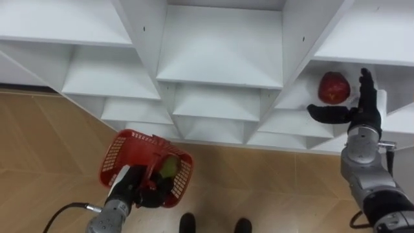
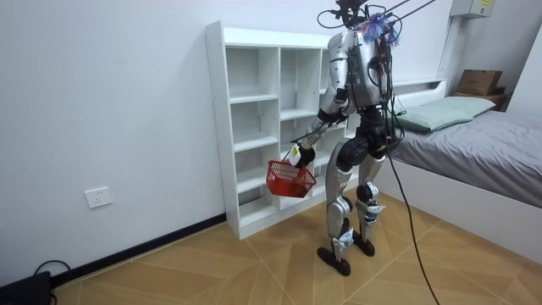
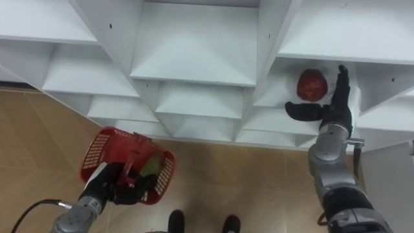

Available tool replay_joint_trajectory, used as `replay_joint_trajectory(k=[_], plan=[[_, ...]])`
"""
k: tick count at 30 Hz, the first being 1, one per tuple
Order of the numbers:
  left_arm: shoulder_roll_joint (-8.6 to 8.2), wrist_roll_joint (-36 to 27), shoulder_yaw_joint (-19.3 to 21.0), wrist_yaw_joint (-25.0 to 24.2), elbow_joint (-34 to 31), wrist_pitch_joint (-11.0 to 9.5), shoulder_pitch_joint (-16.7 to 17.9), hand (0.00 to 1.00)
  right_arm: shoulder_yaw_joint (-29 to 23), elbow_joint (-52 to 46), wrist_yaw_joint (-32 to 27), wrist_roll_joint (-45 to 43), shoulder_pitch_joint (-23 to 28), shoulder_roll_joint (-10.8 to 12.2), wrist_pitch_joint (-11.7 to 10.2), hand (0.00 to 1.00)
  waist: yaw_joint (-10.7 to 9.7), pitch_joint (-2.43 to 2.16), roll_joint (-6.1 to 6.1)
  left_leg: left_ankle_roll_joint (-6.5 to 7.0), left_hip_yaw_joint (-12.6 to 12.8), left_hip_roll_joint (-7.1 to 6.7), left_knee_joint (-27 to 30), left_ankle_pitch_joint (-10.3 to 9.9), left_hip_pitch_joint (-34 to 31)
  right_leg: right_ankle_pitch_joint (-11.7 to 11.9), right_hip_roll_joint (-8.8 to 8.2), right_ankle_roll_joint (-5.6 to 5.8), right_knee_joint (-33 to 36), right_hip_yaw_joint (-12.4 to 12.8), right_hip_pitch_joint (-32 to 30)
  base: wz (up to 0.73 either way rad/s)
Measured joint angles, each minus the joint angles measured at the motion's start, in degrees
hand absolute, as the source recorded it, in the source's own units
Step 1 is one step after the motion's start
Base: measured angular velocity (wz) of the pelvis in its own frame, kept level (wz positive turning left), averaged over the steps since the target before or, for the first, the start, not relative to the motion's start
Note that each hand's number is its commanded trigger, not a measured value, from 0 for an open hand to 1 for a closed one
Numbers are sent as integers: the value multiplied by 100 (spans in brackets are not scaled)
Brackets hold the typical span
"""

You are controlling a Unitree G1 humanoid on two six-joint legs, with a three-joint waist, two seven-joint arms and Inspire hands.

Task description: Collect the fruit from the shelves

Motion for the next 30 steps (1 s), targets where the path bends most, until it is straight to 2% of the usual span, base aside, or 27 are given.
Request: replay_joint_trajectory(k=[20,25,30], plan=[[-10,-4,-105,62,177,10,-5,100,3,12,16,-8,-257,-16,73,0,11,-3,5,0,0,3,-1,0,-8,1,9,-1,-1,-9,-5,0],[-9,2,-262,113,212,10,-6,100,4,11,17,-30,-292,-17,86,0,16,-3,7,0,5,5,-1,0,-6,1,7,-1,17,-1,-17,-1],[-9,2,-279,113,217,101,-5,100,9,10,-11,-63,-469,-32,128,0,28,-6,12,1,35,10,-4,7,-75,3,6,-4,72,-6,-119,-2]])
